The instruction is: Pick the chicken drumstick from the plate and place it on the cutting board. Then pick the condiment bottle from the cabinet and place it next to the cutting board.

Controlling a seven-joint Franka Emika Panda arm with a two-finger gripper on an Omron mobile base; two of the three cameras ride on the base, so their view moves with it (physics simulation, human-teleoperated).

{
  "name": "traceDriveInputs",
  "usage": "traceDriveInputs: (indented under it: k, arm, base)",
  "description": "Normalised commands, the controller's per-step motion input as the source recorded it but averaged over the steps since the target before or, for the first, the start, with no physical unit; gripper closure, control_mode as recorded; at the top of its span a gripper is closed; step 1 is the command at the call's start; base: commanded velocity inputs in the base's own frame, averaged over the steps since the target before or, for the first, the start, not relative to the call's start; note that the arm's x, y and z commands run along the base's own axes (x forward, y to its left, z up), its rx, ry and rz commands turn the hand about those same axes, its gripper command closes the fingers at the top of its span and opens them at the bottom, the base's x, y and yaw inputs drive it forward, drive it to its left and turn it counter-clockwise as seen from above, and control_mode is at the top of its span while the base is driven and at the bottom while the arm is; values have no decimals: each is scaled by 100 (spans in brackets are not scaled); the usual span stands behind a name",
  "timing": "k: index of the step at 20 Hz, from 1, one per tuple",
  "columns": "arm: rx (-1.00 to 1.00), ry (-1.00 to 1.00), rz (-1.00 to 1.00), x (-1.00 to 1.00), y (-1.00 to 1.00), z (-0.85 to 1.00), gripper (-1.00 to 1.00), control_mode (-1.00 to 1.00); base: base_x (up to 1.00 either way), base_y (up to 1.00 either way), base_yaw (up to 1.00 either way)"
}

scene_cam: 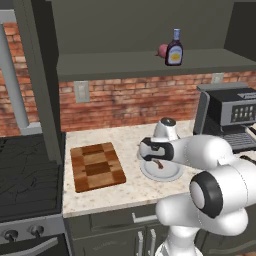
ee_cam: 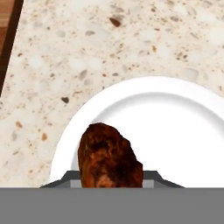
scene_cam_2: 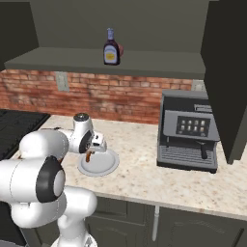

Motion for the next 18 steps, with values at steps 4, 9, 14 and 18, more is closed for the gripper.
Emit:
traceDriveInputs:
  k: [4, 9, 14, 18]
  arm:
    - [0, 0, 0, -10, 31, 8, 100, -100]
    - [0, 0, 0, -9, 35, 9, 100, -100]
    - [0, 0, 0, -5, 34, 9, 100, -100]
    - [0, 0, 0, -1, 34, 9, 100, -100]
  base:
    - [0, 0, 0]
    - [0, 0, 0]
    - [0, 0, 0]
    - [0, 0, 0]
